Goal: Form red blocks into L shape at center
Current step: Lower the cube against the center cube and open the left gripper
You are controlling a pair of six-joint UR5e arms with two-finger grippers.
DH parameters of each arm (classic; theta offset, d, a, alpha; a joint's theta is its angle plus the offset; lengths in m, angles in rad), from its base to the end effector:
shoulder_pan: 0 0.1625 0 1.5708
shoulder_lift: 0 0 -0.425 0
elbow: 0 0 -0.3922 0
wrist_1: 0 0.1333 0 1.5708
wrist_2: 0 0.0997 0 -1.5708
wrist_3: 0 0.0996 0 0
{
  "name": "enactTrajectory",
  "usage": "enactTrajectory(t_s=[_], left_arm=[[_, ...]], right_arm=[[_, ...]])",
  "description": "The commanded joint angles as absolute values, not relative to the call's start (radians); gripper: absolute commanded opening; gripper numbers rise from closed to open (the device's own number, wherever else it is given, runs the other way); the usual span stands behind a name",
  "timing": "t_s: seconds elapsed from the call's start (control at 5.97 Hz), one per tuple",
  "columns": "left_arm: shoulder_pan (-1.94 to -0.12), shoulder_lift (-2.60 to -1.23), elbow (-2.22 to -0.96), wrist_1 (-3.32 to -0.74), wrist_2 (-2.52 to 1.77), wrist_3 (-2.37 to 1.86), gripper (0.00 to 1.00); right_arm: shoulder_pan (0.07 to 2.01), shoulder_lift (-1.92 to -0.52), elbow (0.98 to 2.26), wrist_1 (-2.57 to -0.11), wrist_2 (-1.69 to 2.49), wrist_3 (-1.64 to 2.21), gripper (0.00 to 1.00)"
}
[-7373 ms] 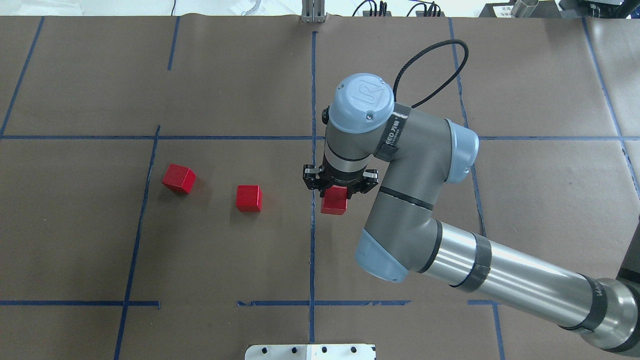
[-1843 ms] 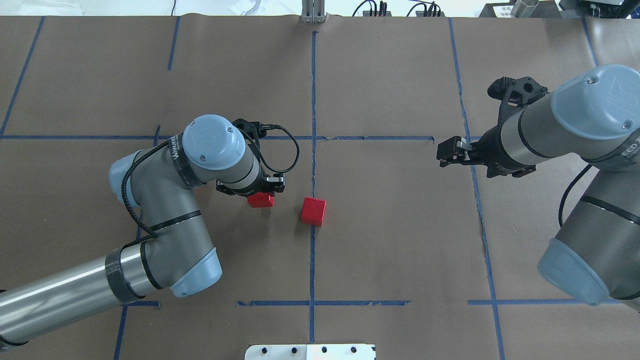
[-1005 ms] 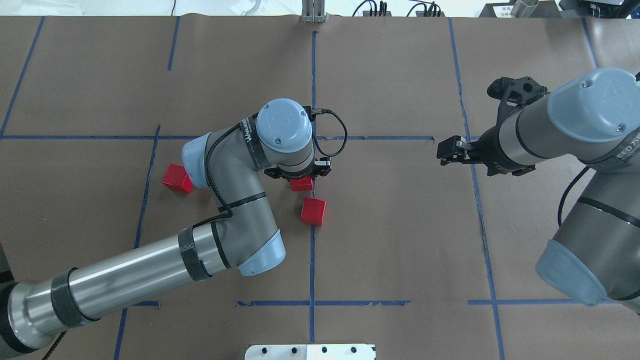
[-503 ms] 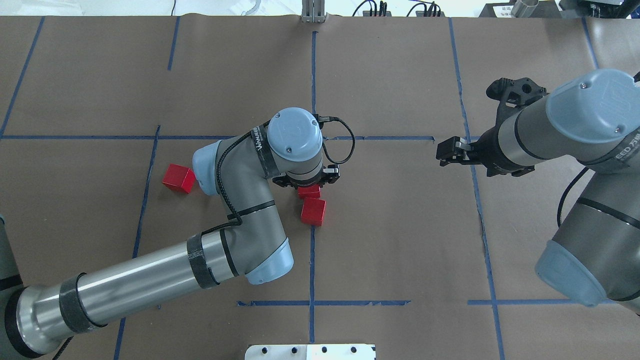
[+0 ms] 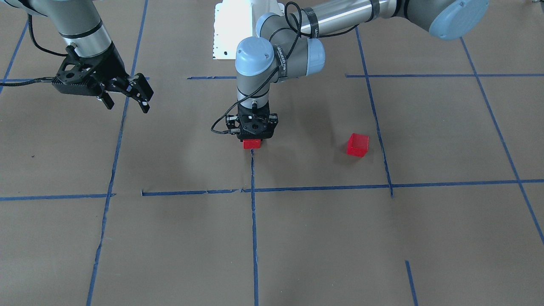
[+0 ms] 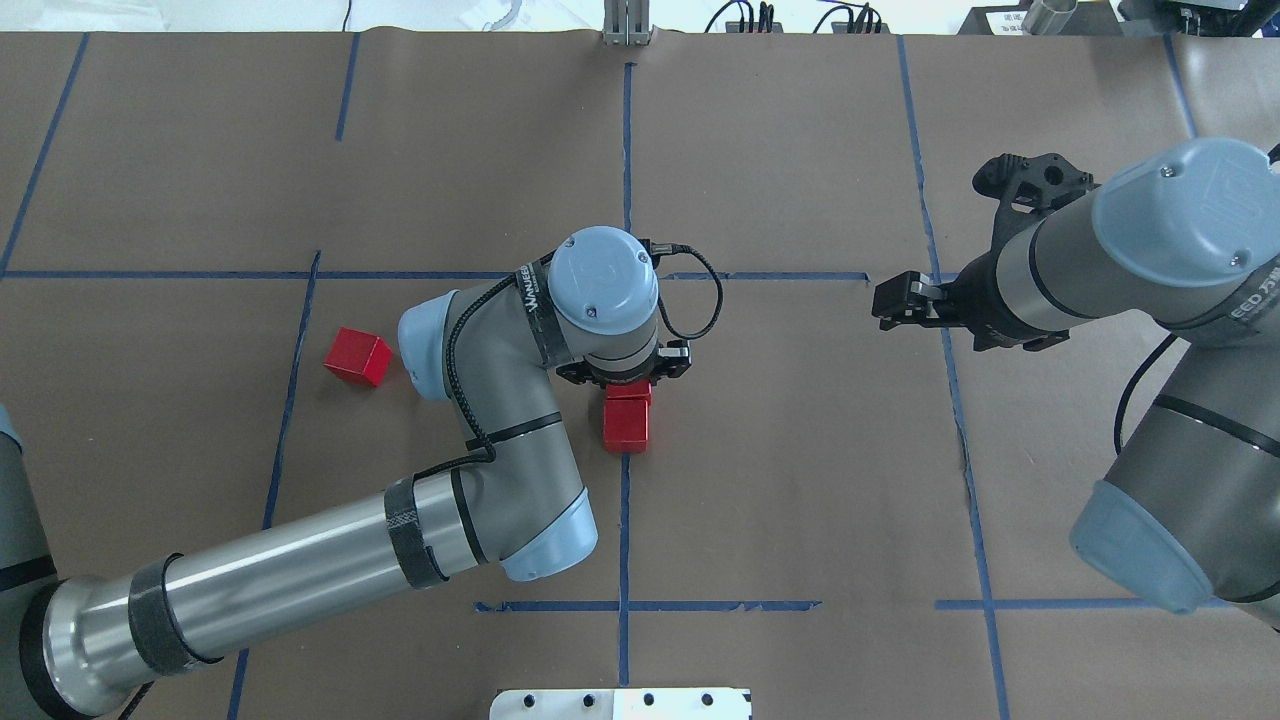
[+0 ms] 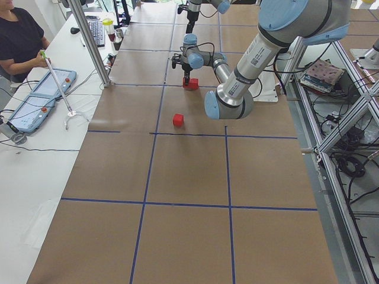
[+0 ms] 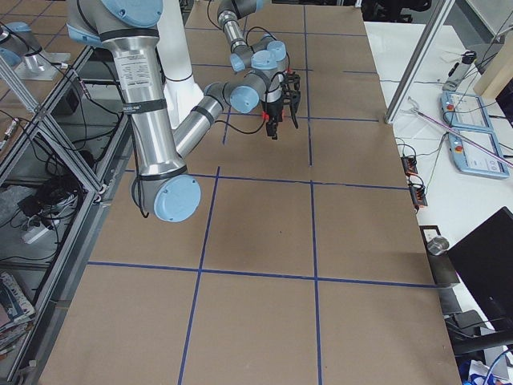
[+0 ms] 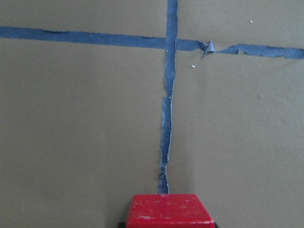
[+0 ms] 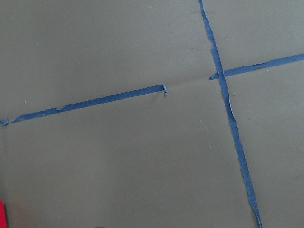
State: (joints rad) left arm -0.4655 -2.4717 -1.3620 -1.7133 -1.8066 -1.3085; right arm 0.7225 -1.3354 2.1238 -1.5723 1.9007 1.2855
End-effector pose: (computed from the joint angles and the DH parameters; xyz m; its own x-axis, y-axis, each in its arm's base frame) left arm 0.6421 -0.4457 0.1672 0.6526 -0.0456 -0.7564 0.1165 0.9924 0.0406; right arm -0.3178 -0.4148 0.2935 0.6359 0.2056 0.7439 -0.2861 0.9580 -0.0202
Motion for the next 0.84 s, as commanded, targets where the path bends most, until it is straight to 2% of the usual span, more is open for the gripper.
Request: enactTrajectory(t_s=[0.0,0.67], left_arm=[[-0.460,-2.470,-1.362,-1.712,-1.805,-1.308,0.00],[-0.460,-2.467,-1.379,-1.684,-1.807,-1.308,0.00]], right_arm=[[0.723,-1.335,2.125,-1.572,1.901,1.285,1.00],[0.723,-1.332,2.126,-1.572,1.901,1.285,1.00]])
